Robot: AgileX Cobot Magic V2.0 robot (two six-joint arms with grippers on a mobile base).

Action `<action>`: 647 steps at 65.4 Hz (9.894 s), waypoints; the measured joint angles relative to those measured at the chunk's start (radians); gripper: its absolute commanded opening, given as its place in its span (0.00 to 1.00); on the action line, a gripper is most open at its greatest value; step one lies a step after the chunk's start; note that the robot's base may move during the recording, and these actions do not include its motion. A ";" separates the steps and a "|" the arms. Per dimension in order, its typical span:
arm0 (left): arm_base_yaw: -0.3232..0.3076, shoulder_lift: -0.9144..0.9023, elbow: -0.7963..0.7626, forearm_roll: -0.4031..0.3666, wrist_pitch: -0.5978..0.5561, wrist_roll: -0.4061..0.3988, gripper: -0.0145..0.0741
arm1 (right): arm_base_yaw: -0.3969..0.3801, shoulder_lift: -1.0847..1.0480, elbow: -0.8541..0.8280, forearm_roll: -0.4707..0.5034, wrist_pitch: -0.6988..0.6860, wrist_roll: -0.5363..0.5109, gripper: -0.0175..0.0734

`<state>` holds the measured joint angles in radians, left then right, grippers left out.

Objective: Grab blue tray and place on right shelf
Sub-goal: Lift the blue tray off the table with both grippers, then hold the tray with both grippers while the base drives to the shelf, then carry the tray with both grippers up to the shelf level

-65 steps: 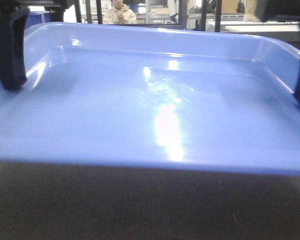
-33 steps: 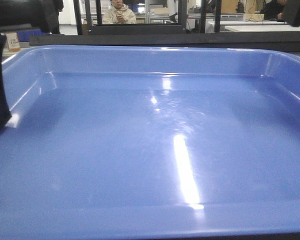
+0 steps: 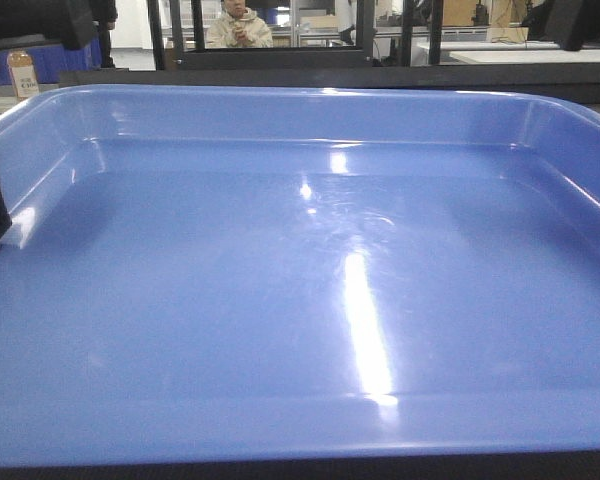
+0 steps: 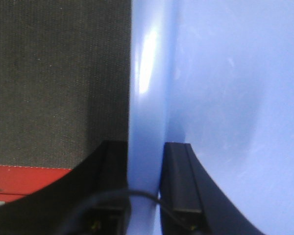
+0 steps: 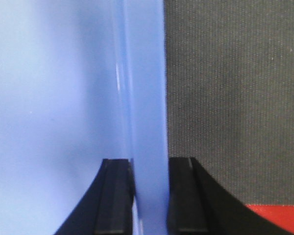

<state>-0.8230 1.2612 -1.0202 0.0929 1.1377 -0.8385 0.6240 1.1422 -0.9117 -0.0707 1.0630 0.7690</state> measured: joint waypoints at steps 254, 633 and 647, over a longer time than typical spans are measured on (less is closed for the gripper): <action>0.004 -0.002 0.000 -0.026 0.000 0.000 0.17 | 0.000 -0.002 0.000 -0.008 0.005 0.002 0.43; 0.004 -0.002 0.000 -0.030 0.013 0.000 0.17 | 0.000 -0.002 0.000 -0.008 0.000 0.002 0.43; 0.004 -0.002 0.000 -0.030 0.013 0.000 0.17 | 0.000 -0.002 0.000 -0.008 0.000 0.002 0.43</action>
<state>-0.8192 1.2591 -1.0202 0.0627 1.1509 -0.8385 0.6240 1.1401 -0.9117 -0.0789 1.0632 0.7706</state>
